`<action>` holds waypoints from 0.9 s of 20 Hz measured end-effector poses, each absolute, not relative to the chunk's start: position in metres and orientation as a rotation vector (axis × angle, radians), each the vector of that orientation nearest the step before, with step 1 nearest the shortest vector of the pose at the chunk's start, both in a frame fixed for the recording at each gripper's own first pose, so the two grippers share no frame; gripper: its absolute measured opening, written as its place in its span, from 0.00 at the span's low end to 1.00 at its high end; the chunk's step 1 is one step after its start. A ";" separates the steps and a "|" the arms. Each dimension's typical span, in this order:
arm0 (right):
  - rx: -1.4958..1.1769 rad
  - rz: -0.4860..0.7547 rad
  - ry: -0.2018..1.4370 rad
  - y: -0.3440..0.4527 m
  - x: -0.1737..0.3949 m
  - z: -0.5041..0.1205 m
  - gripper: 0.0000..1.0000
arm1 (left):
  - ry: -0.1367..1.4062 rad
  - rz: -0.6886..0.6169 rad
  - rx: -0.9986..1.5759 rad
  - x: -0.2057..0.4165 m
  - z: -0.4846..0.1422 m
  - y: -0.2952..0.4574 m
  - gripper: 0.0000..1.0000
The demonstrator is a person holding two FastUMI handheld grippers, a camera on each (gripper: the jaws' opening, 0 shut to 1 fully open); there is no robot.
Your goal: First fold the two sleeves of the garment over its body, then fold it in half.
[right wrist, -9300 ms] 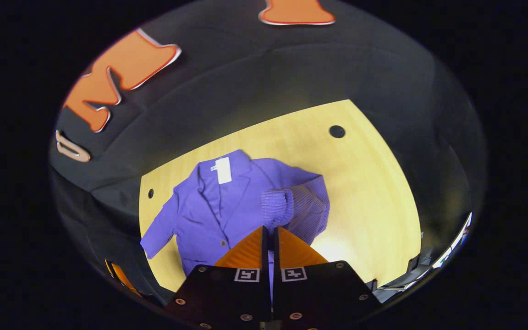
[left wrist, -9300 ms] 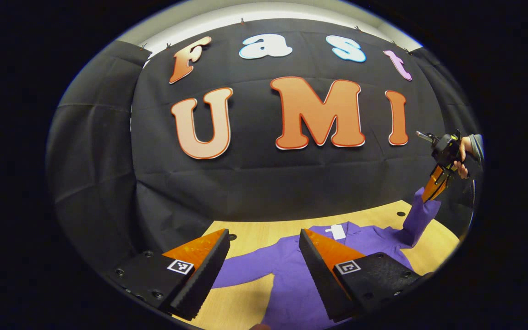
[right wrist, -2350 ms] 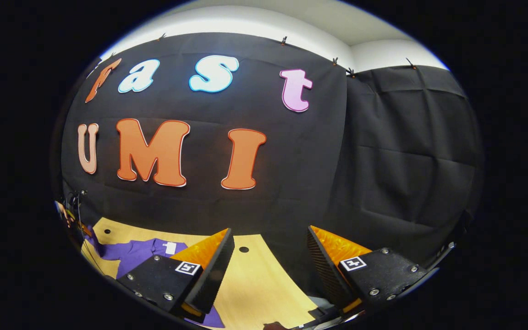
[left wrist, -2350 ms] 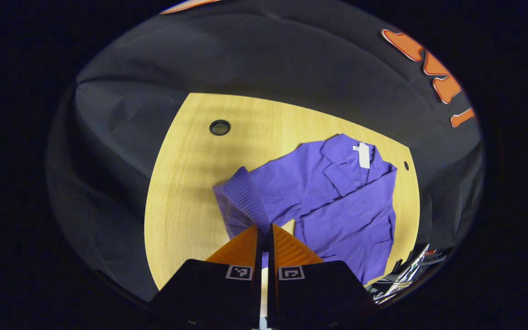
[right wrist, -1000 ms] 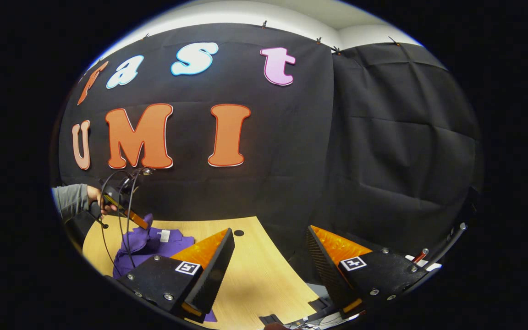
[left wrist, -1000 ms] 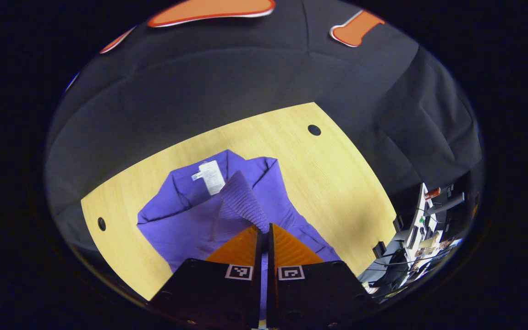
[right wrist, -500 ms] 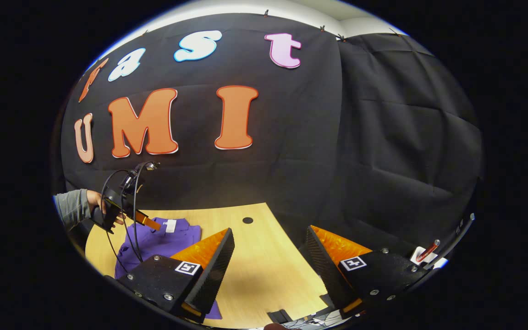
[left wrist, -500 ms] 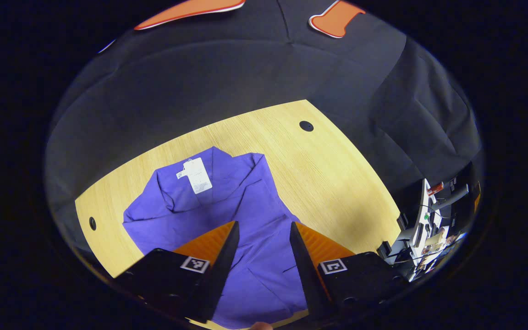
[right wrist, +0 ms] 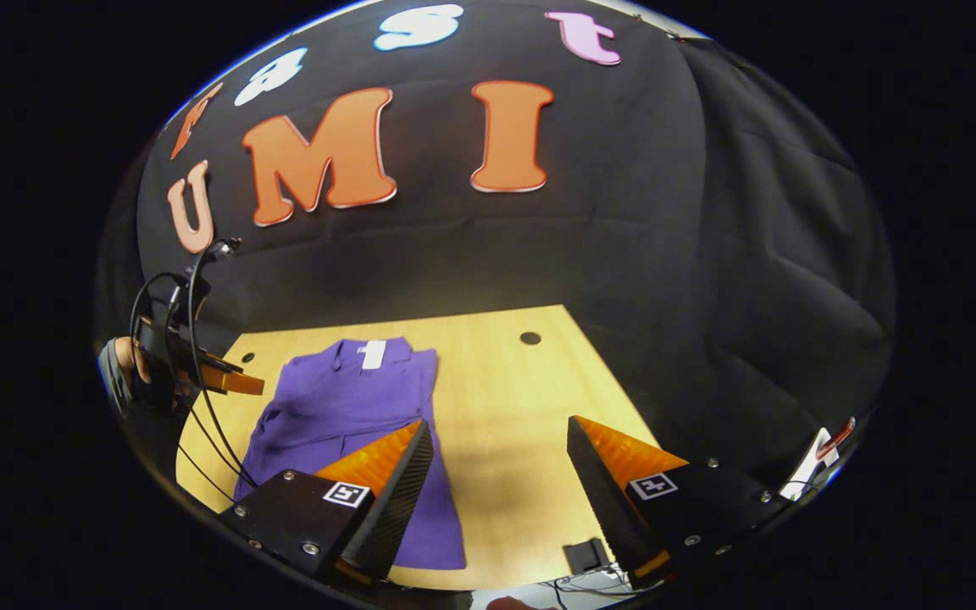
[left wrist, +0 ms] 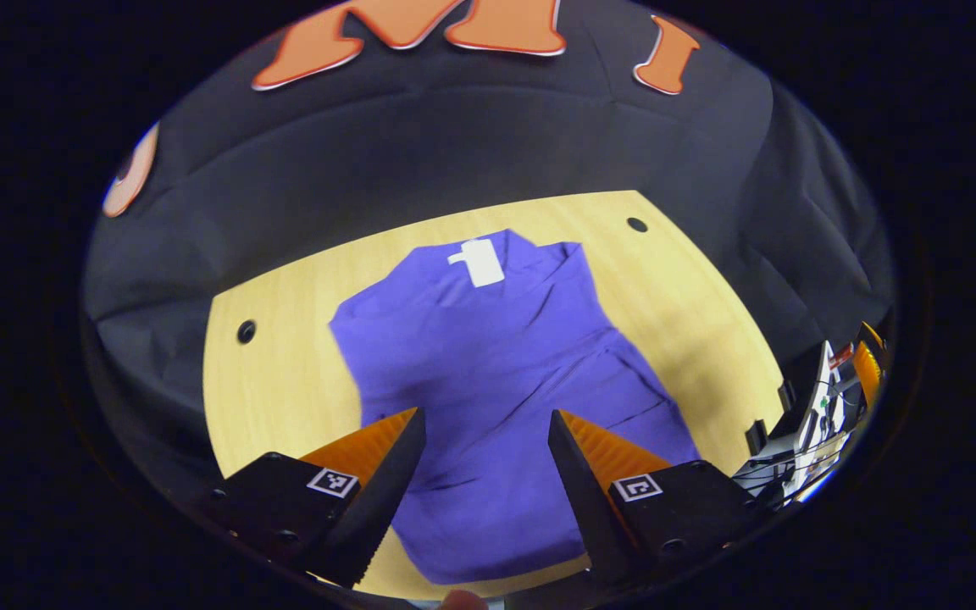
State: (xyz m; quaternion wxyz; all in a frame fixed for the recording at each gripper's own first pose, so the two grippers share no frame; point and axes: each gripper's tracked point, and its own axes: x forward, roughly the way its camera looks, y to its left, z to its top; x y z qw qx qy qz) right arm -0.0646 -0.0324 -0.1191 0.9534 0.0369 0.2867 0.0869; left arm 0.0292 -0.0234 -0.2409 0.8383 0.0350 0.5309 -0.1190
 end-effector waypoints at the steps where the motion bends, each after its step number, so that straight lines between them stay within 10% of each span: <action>1: 0.076 0.197 0.604 -0.020 -0.064 -0.127 0.95 | 1.121 -0.211 0.086 0.015 -0.244 -0.006 0.94; 18: 0.016 0.342 1.116 0.045 -0.146 -0.304 0.96 | 1.375 0.037 -0.002 -0.187 -0.365 0.094 0.94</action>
